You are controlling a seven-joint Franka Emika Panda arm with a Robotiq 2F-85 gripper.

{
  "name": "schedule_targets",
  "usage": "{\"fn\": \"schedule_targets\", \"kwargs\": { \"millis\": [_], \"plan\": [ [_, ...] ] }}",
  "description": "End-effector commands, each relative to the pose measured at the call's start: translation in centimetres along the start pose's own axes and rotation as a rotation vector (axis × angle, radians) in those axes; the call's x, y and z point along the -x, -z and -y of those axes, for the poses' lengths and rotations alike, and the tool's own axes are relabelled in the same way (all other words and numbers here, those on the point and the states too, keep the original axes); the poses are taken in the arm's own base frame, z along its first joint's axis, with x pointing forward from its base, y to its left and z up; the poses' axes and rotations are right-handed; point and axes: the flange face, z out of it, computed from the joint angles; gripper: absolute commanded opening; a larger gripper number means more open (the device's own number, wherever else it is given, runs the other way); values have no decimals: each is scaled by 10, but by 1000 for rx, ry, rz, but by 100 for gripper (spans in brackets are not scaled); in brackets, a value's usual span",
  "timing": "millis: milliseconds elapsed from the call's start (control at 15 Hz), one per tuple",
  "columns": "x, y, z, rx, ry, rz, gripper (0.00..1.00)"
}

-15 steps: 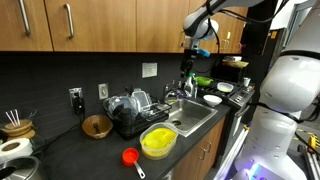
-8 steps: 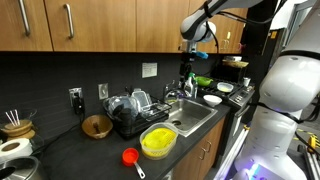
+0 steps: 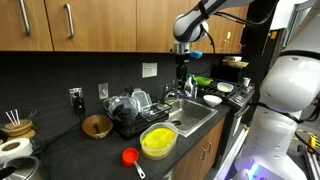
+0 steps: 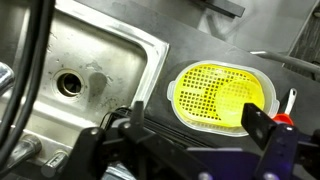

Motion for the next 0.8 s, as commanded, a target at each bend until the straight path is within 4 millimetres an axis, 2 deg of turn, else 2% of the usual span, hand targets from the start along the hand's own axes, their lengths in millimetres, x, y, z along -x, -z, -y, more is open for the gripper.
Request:
{"fn": "schedule_targets", "kwargs": {
  "millis": [0, 467, 733],
  "plan": [
    [-16, -5, 17, 42, 19, 81, 100],
    [-30, -24, 51, 51, 35, 146, 100],
    [-53, -25, 81, 85, 122, 162, 100]
  ]
}}
